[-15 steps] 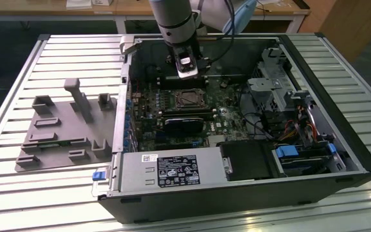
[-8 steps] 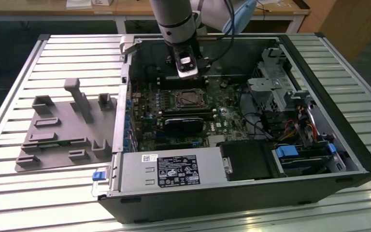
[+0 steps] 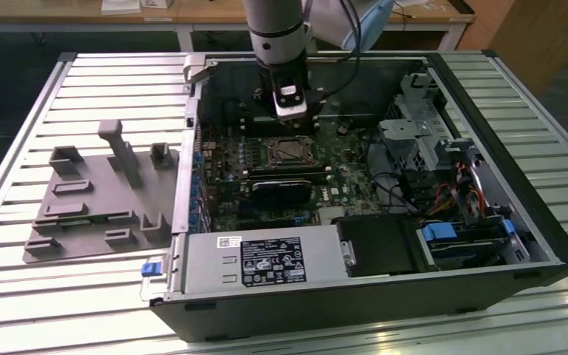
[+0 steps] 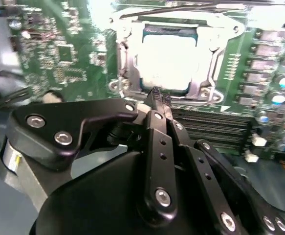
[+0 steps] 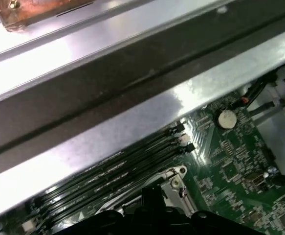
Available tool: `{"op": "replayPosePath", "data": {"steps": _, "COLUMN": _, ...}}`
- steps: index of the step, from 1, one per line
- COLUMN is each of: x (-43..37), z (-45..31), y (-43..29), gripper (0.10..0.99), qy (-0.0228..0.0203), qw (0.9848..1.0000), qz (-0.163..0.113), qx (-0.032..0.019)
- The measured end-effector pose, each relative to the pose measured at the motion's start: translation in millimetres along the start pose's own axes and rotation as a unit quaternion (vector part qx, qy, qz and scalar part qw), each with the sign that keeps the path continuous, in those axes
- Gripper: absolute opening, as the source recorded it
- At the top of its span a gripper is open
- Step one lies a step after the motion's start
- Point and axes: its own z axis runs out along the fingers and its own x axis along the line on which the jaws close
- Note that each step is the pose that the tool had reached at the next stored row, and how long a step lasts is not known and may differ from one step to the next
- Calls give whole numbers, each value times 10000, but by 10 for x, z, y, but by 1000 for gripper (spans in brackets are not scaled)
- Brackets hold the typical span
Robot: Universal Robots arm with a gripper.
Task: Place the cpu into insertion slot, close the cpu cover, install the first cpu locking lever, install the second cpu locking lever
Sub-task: 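Install the first cpu locking lever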
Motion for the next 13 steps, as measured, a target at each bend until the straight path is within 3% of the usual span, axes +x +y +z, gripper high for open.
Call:
{"op": "replayPosePath", "data": {"steps": 3, "x": -25, "z": 5, "y": 0, "gripper": 106, "qy": 206, "qw": 9997, "qz": 9, "qx": 123}}
{"op": "replayPosePath", "data": {"steps": 7, "x": -56, "z": 9, "y": -17, "gripper": 106, "qy": 412, "qw": 9988, "qz": 17, "qx": 251}}
{"op": "replayPosePath", "data": {"steps": 8, "x": -62, "z": 10, "y": -23, "gripper": 106, "qy": 426, "qw": 9987, "qz": 18, "qx": 267}}
{"op": "replayPosePath", "data": {"steps": 13, "x": -71, "z": 11, "y": -38, "gripper": 106, "qy": 409, "qw": 9987, "qz": 14, "qx": 301}}
